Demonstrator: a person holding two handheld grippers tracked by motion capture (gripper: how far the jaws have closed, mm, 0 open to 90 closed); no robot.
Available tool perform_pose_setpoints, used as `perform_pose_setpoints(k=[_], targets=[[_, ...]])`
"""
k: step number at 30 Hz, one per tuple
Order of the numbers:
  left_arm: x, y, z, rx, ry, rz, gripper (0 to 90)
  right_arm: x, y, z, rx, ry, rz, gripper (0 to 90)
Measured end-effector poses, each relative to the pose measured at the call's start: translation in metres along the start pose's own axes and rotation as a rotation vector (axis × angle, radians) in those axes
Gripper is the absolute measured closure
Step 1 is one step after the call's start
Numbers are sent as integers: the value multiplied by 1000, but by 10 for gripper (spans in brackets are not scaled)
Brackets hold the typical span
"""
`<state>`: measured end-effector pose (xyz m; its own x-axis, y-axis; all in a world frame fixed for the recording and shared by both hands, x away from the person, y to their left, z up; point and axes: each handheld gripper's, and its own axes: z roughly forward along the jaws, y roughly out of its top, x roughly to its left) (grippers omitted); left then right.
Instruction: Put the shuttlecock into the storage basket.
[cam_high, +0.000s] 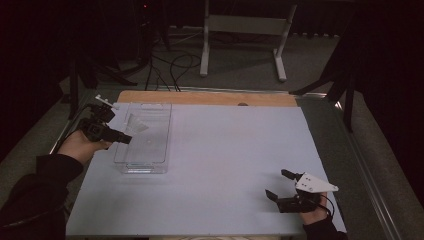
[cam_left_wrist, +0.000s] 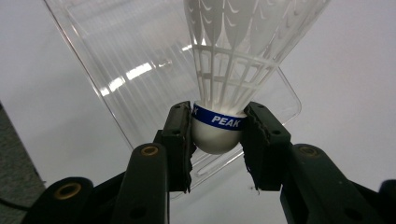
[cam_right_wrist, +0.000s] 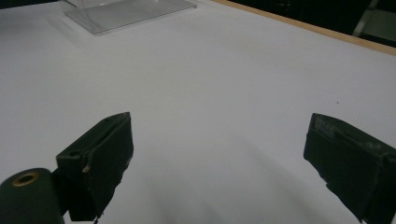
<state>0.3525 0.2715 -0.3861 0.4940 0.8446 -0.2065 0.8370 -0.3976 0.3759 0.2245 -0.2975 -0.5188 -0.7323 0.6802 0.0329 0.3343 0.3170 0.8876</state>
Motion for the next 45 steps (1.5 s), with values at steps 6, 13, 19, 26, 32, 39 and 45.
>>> perform_pose_setpoints(k=[6, 13, 19, 26, 32, 39, 45], targets=[[8, -10, 10, -3, -3, -10, 646, 1, 0, 0, 5, 0, 0, 83], [15, -20, 27, 5, 4, -5, 646, 1, 0, 0, 7, 1, 1, 83], [17, -27, 38, 12, 16, 30, 645, 1, 0, 0, 8, 2, 3, 84], [14, -30, 44, 37, 57, 93, 644, 1, 0, 1, 10, 5, 2, 84], [14, -28, 48, 88, 95, 113, 643, 1, 0, 1, 10, 5, 6, 84], [12, -24, 51, 139, 118, 141, 643, 1, 0, 0, 9, 6, 6, 84], [7, -21, 51, 165, 142, 173, 633, 1, 0, 0, 7, 5, 8, 84]])
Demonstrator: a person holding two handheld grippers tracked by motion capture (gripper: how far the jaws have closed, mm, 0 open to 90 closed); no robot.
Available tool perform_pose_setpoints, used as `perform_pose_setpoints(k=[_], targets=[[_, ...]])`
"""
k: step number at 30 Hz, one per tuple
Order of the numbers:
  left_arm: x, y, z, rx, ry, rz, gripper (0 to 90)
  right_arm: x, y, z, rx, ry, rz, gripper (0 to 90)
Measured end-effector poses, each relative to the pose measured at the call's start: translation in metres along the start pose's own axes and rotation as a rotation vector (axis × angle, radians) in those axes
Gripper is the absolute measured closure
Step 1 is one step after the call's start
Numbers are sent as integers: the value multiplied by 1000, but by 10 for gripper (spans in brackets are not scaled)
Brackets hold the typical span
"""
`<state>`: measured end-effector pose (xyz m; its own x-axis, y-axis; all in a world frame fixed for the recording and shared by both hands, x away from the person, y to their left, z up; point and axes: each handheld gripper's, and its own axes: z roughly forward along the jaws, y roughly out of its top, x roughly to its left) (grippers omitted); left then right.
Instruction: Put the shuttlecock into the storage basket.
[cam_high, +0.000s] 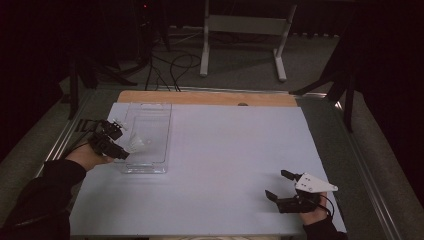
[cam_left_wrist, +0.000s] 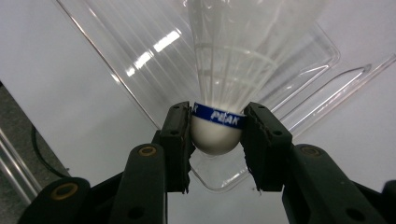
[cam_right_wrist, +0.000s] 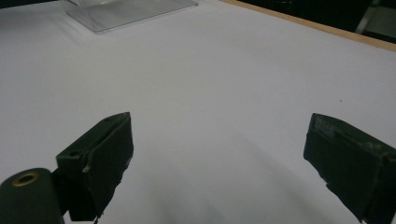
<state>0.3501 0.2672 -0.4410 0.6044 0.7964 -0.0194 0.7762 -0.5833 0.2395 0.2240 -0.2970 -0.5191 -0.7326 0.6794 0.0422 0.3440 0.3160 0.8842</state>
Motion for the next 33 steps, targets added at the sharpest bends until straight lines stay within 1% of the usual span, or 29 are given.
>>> perform_pose_setpoints(k=[3, 4, 5, 6, 7, 8, 9, 10, 12, 13, 15, 16, 17, 18, 19, 20, 21, 22, 23, 24, 25, 27, 28, 30, 31, 33], targets=[[-1, 1, -2, 7, 10, 11, 618, 0, 0, 0, -2, 1, 0, 84], [-3, 2, -3, 14, 18, 10, 594, 0, 0, 0, -2, 1, -1, 84], [-3, 2, -3, 14, 18, 10, 547, 0, 0, 0, -2, 1, -1, 84], [-3, 3, -4, 25, 16, 8, 491, 0, 0, 0, -2, 2, 0, 84], [-4, 4, -4, 32, 28, 6, 472, 0, 0, 0, -3, 1, 0, 84], [-3, 4, -4, 33, 30, -2, 420, 0, 0, -1, -3, 1, 0, 84], [-4, 4, -5, 30, 26, -3, 377, 0, 0, -1, -3, 2, 0, 84], [-3, 4, -5, 27, 20, 4, 375, 0, 0, -1, -4, 2, 1, 84], [-4, 5, -6, 27, 17, 2, 303, 0, 1, -1, -3, 2, 2, 84], [-4, 5, -6, 27, 17, 2, 297, 0, 1, -1, -3, 2, 2, 84], [-5, 5, -5, 23, 13, -1, 230, 0, 1, -1, -5, 1, 1, 84], [-5, 6, -5, 21, 9, -11, 213, 0, 1, -1, -4, 1, 2, 84], [-5, 6, -5, 21, 9, -11, 187, 0, 1, -1, -4, 1, 2, 84], [-4, 7, -6, 18, -5, -24, 153, 0, 1, -1, -4, 2, 3, 84], [-3, 7, -7, 11, -18, -31, 149, 0, 0, -1, -3, 2, 3, 84], [-2, 7, -8, 5, -32, -32, 115, 0, 0, -1, -4, 2, 1, 84], [-2, 7, -8, 5, -32, -32, 67, 0, 0, -1, -4, 2, 1, 84], [-2, 8, -9, -9, -59, -29, 67, 0, 1, -1, -4, 1, 2, 84], [-3, 8, -10, -25, -69, -18, 25, 0, 1, -1, -5, 0, 1, 84], [-4, 9, -10, -38, -66, -12, 8, 0, 1, -1, -5, -1, 1, 84], [-7, 9, -11, -56, -63, 7, 2, 0, 1, -1, -5, 0, 1, 84], [-10, 10, -11, -86, -57, 19, 1, 0, 1, -1, -5, -1, 0, 84], [-11, 11, -11, -99, -58, 36, 1, 0, 1, -1, -7, 0, 0, 84], [-14, 14, -12, -124, -54, 42, 0, 0, 0, -1, -5, -1, 0, 84], [-14, 15, -12, -140, -60, 42, 0, 0, 0, -1, -5, 0, 0, 84], [-15, 18, -12, -159, -52, 44, 1, -1, 0, -1, -4, -1, -2, 84]])
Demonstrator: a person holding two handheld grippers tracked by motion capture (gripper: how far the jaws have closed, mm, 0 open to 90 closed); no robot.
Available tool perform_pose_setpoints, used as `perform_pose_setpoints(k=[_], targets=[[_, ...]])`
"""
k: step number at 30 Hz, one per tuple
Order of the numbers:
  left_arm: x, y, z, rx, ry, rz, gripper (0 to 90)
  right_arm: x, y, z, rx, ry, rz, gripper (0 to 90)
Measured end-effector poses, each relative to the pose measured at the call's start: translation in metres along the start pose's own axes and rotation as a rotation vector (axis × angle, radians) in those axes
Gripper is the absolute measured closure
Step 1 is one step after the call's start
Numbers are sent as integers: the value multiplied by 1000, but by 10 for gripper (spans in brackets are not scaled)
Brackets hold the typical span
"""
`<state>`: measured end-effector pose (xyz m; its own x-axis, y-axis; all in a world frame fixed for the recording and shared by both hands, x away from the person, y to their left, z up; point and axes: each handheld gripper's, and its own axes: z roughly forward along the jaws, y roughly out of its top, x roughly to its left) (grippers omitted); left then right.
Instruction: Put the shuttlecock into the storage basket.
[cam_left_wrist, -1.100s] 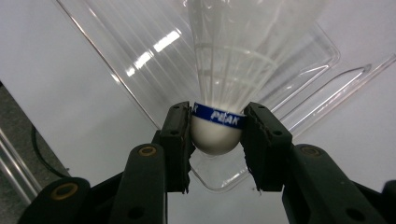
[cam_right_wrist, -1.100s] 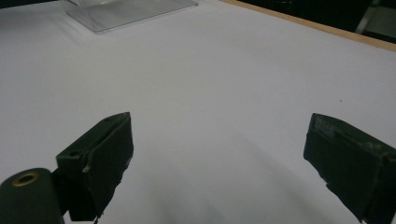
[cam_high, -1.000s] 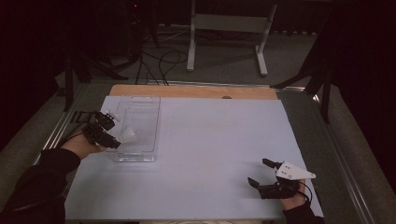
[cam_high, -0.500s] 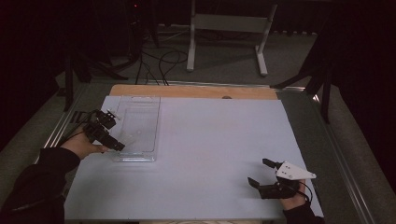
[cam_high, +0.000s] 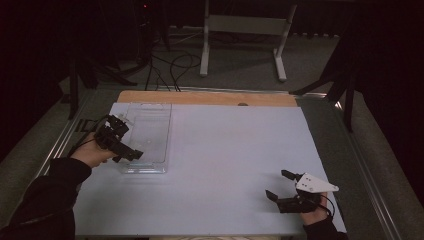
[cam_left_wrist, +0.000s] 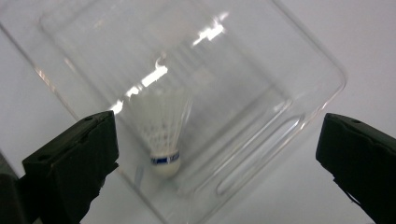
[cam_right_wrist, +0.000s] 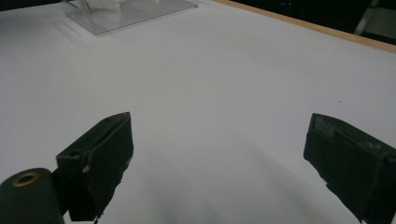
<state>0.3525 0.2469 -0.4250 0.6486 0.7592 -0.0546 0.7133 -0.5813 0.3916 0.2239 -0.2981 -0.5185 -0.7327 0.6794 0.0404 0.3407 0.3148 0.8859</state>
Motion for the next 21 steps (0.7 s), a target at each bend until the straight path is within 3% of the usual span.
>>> perform_pose_setpoints(k=[5, 6, 13, 21], targets=[[-3, 5, 0, -28, -12, 26, 1, 0, 0, -1, -1, -2, 1, 84], [-5, 9, -1, -58, -29, 28, 1, 0, 0, -1, -1, -1, 2, 84], [-13, 22, -5, -151, -55, 31, 1, 0, 0, -1, -1, -2, 0, 84], [-29, 37, 0, -218, -87, 111, 1, 0, 0, -1, -2, 1, 3, 83]])
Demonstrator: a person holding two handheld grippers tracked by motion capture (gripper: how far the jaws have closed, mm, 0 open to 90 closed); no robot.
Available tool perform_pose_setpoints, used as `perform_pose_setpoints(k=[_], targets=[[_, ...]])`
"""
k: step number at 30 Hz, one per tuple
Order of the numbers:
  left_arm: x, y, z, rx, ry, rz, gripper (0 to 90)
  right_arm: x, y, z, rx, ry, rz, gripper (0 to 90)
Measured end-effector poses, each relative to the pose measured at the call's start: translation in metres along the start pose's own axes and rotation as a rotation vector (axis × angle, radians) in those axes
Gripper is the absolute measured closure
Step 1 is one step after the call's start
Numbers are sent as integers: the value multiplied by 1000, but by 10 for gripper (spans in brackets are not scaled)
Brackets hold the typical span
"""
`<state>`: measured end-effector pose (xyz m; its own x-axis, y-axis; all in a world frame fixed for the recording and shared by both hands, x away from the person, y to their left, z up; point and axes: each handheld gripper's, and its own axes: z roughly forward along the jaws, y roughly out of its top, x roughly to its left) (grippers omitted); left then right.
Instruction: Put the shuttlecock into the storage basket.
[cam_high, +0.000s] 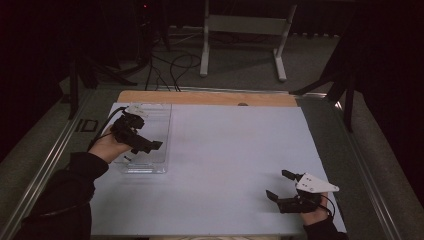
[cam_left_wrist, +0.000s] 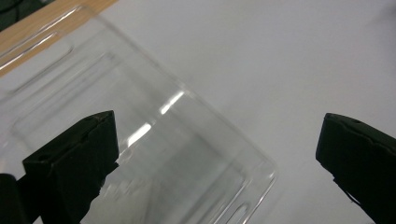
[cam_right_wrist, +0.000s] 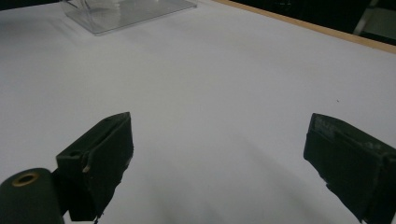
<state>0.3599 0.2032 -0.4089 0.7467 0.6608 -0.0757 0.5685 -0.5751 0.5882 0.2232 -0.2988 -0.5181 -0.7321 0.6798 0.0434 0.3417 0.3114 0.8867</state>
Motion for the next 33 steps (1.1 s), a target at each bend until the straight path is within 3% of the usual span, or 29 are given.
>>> perform_pose_setpoints(k=[7, 15, 23, 33], targets=[[-12, 11, 11, -11, -4, 65, 1, 0, 0, 0, -1, -1, -2, 84], [-22, 21, 17, -22, -22, 108, 1, 0, 0, 0, 0, 0, -3, 84], [-37, 34, 28, -59, -72, 147, 1, 0, 0, 0, 0, -1, -4, 84], [-63, 48, 44, -97, -139, 244, 1, 0, 0, -1, -4, 0, -5, 84]])
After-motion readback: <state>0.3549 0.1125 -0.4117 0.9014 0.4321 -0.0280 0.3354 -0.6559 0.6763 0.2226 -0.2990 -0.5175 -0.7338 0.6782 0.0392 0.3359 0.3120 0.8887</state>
